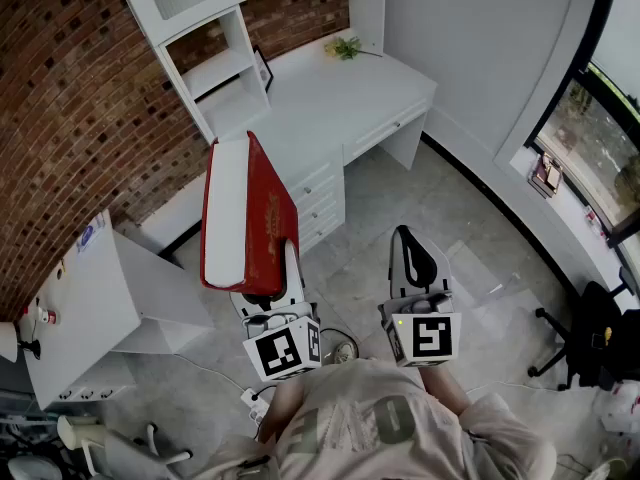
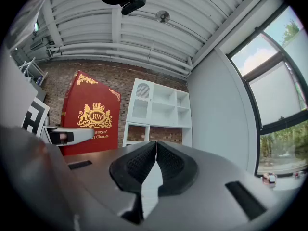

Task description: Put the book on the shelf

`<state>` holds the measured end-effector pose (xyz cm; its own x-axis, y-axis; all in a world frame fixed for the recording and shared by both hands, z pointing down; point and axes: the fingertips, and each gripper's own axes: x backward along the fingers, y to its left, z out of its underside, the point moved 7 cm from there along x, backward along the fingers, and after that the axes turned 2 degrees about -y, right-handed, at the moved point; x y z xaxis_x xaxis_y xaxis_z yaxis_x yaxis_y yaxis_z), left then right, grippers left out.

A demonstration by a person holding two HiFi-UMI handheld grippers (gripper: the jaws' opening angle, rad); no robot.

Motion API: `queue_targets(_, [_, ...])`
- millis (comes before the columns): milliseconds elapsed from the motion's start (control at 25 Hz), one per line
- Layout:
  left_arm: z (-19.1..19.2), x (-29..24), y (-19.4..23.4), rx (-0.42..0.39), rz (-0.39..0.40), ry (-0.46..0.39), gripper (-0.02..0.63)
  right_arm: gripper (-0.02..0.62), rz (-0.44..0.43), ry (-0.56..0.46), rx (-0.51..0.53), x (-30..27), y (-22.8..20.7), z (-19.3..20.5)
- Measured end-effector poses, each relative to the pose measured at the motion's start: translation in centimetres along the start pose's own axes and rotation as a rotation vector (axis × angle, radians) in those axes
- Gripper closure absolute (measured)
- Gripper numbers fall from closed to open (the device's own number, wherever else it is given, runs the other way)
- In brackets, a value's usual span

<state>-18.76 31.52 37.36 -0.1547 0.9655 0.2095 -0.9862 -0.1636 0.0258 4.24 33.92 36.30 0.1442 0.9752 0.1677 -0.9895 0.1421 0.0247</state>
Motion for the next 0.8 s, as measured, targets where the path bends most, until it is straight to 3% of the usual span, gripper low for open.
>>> queue_targets(360, [0.4, -0.3, 1.4, 0.020, 0.012, -0.006, 0.357, 0.579, 0.019, 0.026, 0.056, -0.6, 1.5, 0.5])
queue_targets(800, [1.2, -2.2, 4.6, 0.048, 0.040, -0.010, 0.357, 0.578, 0.036, -0.006, 0.012, -2.7, 4.1, 1.0])
